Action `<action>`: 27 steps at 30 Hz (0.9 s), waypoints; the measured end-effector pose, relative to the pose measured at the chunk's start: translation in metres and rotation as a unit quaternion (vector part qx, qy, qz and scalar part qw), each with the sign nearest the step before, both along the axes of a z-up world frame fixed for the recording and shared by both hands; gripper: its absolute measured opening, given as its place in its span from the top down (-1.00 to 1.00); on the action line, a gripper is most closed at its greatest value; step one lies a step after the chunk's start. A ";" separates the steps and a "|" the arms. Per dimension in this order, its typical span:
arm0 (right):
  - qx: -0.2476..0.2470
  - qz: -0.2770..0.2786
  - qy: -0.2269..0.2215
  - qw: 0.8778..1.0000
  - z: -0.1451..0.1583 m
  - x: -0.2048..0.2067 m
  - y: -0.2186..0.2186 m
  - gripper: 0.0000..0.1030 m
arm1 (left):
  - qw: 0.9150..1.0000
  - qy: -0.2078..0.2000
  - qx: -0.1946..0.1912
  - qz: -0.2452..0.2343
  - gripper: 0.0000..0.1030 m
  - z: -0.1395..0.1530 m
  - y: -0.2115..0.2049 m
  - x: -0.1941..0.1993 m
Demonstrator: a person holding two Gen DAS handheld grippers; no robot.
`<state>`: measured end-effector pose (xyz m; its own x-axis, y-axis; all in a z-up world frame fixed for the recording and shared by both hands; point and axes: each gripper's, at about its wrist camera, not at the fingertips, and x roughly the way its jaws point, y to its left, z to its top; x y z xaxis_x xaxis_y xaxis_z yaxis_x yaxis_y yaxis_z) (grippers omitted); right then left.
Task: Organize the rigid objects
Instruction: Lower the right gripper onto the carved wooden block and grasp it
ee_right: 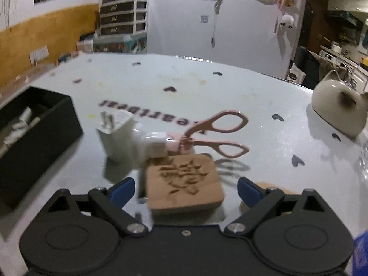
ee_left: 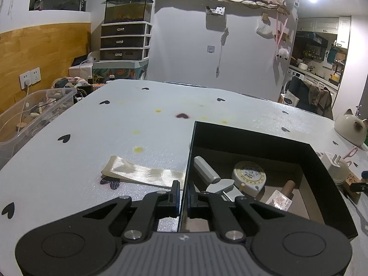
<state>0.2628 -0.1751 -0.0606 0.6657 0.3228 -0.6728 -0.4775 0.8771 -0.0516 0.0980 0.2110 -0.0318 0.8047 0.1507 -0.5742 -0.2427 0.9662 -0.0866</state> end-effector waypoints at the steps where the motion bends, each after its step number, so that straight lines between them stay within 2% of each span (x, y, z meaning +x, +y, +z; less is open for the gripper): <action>1: -0.006 0.004 0.006 1.000 -0.001 0.006 0.000 -0.84 | 1.000 0.000 0.000 0.000 0.90 0.000 0.000 0.000; 10: -0.009 0.038 0.081 0.996 -0.002 0.039 0.009 -0.70 | 1.000 -0.002 0.001 -0.001 0.90 0.002 -0.001 0.001; 14: -0.027 0.042 0.103 0.993 -0.005 0.047 0.016 -0.57 | 1.000 -0.002 0.000 -0.001 0.90 0.002 -0.001 0.001; 16: -0.030 0.046 0.104 0.993 -0.004 0.046 0.017 -0.48 | 1.000 -0.002 0.000 -0.001 0.90 0.002 -0.001 0.001; 27: -0.049 0.069 0.118 0.989 0.001 0.018 0.015 -0.47 | 1.000 -0.004 0.001 -0.001 0.90 0.003 -0.001 0.002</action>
